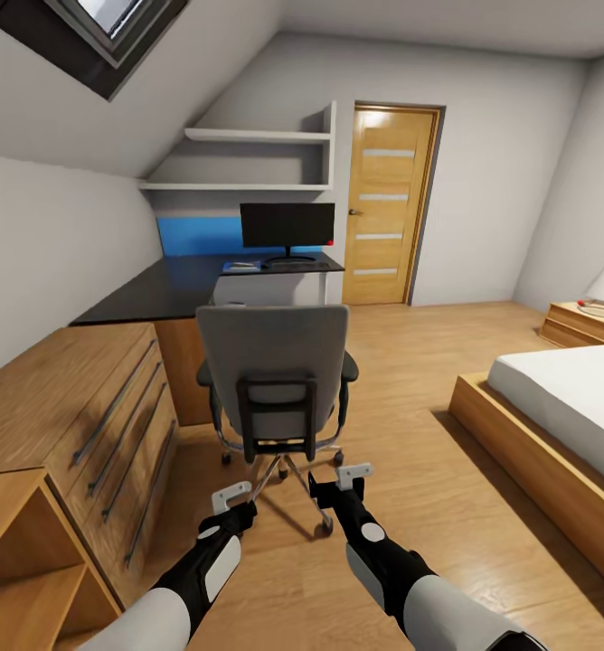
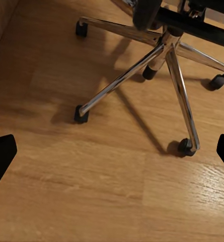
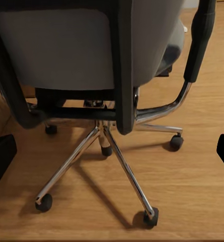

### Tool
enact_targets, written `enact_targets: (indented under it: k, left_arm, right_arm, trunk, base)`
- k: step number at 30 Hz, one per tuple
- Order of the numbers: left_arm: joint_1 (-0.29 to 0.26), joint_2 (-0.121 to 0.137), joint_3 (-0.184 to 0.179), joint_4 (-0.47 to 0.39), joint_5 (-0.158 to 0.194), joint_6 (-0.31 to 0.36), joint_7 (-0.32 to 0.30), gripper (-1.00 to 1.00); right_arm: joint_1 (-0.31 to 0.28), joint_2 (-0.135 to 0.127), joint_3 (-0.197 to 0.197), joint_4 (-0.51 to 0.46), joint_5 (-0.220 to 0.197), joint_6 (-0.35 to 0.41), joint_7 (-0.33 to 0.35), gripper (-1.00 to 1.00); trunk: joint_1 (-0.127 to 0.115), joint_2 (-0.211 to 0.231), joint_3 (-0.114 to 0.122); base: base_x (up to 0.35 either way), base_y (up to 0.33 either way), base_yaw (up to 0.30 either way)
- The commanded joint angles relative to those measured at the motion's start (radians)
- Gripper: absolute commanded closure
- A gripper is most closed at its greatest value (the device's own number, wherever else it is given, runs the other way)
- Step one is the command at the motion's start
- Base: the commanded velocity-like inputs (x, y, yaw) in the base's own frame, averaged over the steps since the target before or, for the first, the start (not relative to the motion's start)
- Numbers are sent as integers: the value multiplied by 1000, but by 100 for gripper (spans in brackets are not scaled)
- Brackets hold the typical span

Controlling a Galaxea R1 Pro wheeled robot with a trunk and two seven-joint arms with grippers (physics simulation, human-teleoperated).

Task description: In the bedroom, organize the workspace by keeping the computer under the desk, ensuring the monitor is on the desk, placing the keyboard on the desk next to the monitor, placing the mouse on the desk next to the keyboard, moving the folder from the swivel chair onto the desk next to the mouse, stacking the notebook on top of the folder with the pen on top of the notebook, and positioning the swivel chair next to the desk.

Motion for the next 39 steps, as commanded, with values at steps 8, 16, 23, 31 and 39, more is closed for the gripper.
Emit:
enact_targets:
  k: [8,16,23,31,39]
  left_arm:
    - [0,0,-4,-1,6,-2,4,-100]
    - [0,0,-4,-2,6,-2,5,-100]
    - [0,0,-2,-4,7,-5,5,-100]
    - [0,0,-2,-5,6,-5,4,-100]
    - [0,6,-1,-5,8,-6,8,-100]
  right_arm:
    - [-1,0,9,2,-8,-3,-7,-100]
    - [-1,0,9,2,-8,-3,-7,-100]
    - [-1,0,8,3,-6,-1,-7,-100]
    - [-1,0,9,56,-3,-22,-7,-100]
    - [-1,0,8,89,7,6,-9,-100]
  trunk:
    - [31,-57,-26]
    - [50,-92,-42]
    - [50,-92,-42]
    - [50,-92,-42]
    - [50,-92,-42]
  base:
    - [0,0,0]
    - [0,0,0]
    - [0,0,0]
    - [167,0,0]
    - [258,0,0]
